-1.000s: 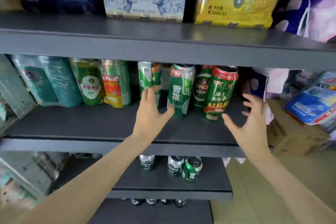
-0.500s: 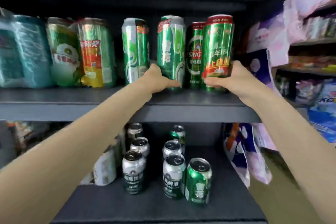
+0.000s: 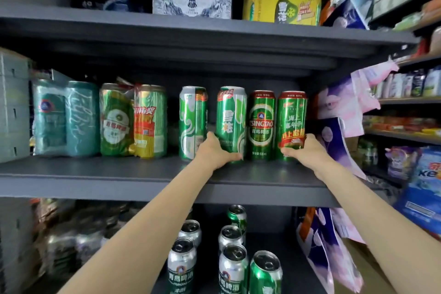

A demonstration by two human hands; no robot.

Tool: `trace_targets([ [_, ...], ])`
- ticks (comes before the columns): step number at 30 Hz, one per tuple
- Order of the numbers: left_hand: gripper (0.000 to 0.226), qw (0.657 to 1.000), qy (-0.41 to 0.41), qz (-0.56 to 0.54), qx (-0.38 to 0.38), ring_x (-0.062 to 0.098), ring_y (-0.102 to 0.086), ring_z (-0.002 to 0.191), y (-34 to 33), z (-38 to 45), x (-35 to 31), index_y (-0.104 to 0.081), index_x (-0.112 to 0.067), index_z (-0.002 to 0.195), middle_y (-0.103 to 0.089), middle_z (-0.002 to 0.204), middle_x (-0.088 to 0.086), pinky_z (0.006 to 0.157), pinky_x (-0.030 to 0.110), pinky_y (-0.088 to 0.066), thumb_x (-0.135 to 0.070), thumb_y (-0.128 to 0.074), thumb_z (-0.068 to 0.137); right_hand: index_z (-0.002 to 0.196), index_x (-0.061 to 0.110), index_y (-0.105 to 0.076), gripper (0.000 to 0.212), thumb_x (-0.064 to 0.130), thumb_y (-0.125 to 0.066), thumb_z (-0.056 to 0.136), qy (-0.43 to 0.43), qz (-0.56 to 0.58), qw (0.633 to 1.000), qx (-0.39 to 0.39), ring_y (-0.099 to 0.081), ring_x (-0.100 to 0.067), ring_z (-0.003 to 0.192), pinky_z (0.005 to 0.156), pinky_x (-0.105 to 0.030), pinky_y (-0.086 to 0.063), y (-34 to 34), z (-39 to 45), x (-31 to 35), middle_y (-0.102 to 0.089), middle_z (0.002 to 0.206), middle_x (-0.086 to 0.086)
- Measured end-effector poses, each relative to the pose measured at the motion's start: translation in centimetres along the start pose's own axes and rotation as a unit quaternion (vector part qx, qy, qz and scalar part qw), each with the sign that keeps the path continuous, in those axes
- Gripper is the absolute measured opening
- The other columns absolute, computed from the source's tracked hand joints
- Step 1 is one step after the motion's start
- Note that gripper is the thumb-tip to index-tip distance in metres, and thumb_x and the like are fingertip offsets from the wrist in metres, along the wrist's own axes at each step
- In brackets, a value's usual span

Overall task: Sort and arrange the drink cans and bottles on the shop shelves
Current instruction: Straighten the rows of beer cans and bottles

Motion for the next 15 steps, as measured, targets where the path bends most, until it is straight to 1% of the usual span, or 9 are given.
trace_targets([
  [2,0.09,0.998,0.006,-0.052,-0.019,0.025,-0.041,0.126,0.5,-0.3,0.3,-0.018,-0.004,0.144,-0.04,0.14,0.009,0.1,0.035,-0.037,-0.036,-0.072,0.079,0.138,0.001,-0.025,0.083,0.029,-0.074,0.078,0.026,-0.035,0.999,-0.029,-0.039,-0.034,0.127,0.102,-0.039,-0.034,0.2,-0.8,0.7,-0.038,0.138,-0.02],
  [4,0.067,0.994,-0.003,-0.082,-0.071,0.021,-0.051,0.109,2.3,-0.9,1.0,-0.037,-0.008,0.133,-0.053,0.123,0.005,0.09,0.033,-0.043,-0.037,-0.068,0.082,0.14,0.001,-0.024,0.087,0.033,-0.075,0.077,0.082,-0.052,0.987,-0.131,-0.033,-0.037,0.129,0.105,-0.045,-0.032,1.2,-1.7,1.7,-0.033,0.138,-0.022],
  [6,0.046,0.984,-0.014,-0.098,-0.145,0.019,-0.054,0.098,5.2,-1.5,2.4,-0.047,-0.01,0.122,-0.059,0.114,0.004,0.081,0.03,-0.044,-0.033,-0.064,0.086,0.13,0.001,-0.039,0.065,0.029,-0.071,0.08,0.195,-0.055,0.947,-0.251,-0.042,-0.035,0.12,0.097,-0.04,-0.037,2.3,-3.5,3.5,-0.043,0.127,-0.02],
  [7,0.045,0.98,-0.009,-0.103,-0.168,0.019,-0.054,0.097,6.5,-1.6,3.2,-0.047,-0.009,0.121,-0.058,0.116,0.007,0.079,0.03,-0.044,-0.031,-0.064,0.086,0.123,0.001,-0.045,0.052,0.025,-0.068,0.082,0.25,-0.059,0.927,-0.272,-0.047,-0.031,0.112,0.09,-0.033,-0.038,2.3,-4.4,4.3,-0.046,0.12,-0.018],
  [9,0.059,0.985,0.02,-0.066,-0.161,0.024,-0.051,0.105,7.8,-1.3,4.5,-0.039,-0.006,0.127,-0.05,0.126,0.012,0.082,0.031,-0.043,-0.034,-0.068,0.083,0.114,0.004,-0.05,0.038,0.021,-0.065,0.084,0.305,-0.069,0.922,-0.226,-0.053,-0.022,0.098,0.082,-0.025,-0.038,1.1,-6.0,6.0,-0.049,0.113,-0.011],
  [10,0.071,0.99,0.039,-0.027,-0.131,0.027,-0.048,0.112,7.7,-0.9,4.8,-0.033,-0.005,0.132,-0.044,0.132,0.014,0.086,0.033,-0.041,-0.037,-0.069,0.081,0.114,0.006,-0.05,0.037,0.023,-0.065,0.085,0.306,-0.066,0.932,-0.182,-0.053,-0.018,0.094,0.081,-0.027,-0.042,-0.1,-6.6,6.9,-0.05,0.112,-0.007],
  [11,0.082,0.994,0.053,0.008,-0.094,0.029,-0.044,0.12,7.4,-0.7,4.8,-0.025,-0.003,0.138,-0.039,0.138,0.015,0.09,0.034,-0.04,-0.04,-0.07,0.079,0.117,0.008,-0.048,0.042,0.027,-0.066,0.084,0.292,-0.06,0.945,-0.132,-0.053,-0.015,0.093,0.083,-0.029,-0.045,-1.4,-6.9,7.7,-0.05,0.115,-0.005],
  [13,0.096,0.996,0.061,0.052,-0.045,0.03,-0.038,0.129,6.5,-0.3,4.3,-0.012,0.0,0.143,-0.033,0.145,0.015,0.097,0.035,-0.037,-0.043,-0.068,0.079,0.126,0.008,-0.041,0.058,0.036,-0.068,0.082,0.238,-0.064,0.968,-0.05,-0.05,-0.017,0.102,0.089,-0.03,-0.044,-4.3,-7.0,9.1,-0.044,0.123,-0.007],
  [15,0.098,0.996,0.058,0.056,-0.037,0.029,-0.041,0.127,6.2,-0.1,3.8,-0.011,0.002,0.143,-0.038,0.142,0.014,0.097,0.035,-0.038,-0.044,-0.068,0.079,0.128,0.006,-0.034,0.07,0.042,-0.069,0.08,0.194,-0.084,0.977,-0.025,-0.046,-0.022,0.106,0.084,-0.03,-0.04,-6.8,-6.7,10.0,-0.038,0.128,-0.01],
])
Point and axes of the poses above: each hand's wrist, its own z-axis towards the middle knuckle, its own y-axis out of the back of the hand, x = y × z, the point moved 3 cm from there along z, towards the middle knuckle
